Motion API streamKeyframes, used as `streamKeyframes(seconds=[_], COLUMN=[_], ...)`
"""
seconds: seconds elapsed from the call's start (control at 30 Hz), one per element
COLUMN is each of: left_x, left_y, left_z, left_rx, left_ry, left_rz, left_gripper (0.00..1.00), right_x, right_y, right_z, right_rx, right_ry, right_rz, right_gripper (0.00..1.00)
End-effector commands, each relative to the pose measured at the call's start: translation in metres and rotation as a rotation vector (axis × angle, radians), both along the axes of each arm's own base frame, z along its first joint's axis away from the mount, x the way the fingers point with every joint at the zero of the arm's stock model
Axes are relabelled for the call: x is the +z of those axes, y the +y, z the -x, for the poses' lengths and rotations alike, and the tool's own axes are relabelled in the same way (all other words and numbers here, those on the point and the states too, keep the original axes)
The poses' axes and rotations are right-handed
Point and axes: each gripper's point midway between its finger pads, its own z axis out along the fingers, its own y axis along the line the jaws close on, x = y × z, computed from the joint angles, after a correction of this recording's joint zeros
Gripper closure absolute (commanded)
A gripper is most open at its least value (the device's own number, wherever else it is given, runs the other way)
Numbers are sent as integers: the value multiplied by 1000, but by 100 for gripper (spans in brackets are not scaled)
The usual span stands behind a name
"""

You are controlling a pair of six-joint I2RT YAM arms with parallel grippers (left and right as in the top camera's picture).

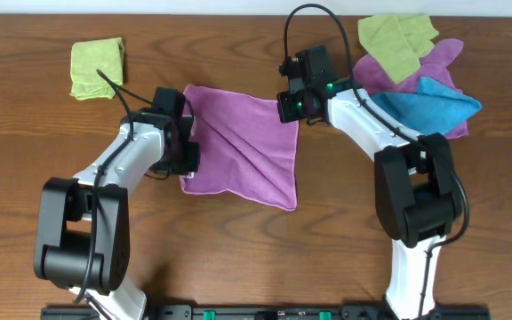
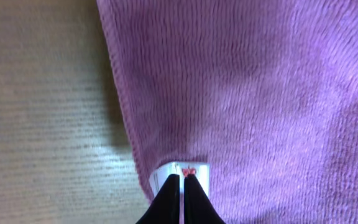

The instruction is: Fold the cloth

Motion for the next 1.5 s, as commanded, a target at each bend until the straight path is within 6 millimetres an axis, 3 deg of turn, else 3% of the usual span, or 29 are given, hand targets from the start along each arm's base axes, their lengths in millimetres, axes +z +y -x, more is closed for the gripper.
streamKeyframes(seconds=[0.0,0.17,0.47,0.97,1.27,1.47], left_x=[-1,-9,-15,-16,-31,-32], left_y=[0,0,-2,1,11,11], left_z=[3,4,26,32,57,59], left_rx=[-2,-1,-4,-2,0,3], left_ry=[9,0,78,103,164,172], left_rz=[-1,1,21,4,-38,-40], left_gripper=[94,94,94,94,94,94], right_x=[-10,-16,-16,-53,-53,-49], right_y=[6,6,2,-5,-26,-47], right_z=[-2,-3,-7,-4,-14,-26], right_rx=[25,25,11,-5,-58,-117], right_ry=[3,5,-11,35,16,6], right_rz=[7,8,28,75,124,127], right_gripper=[99,99,99,99,99,99])
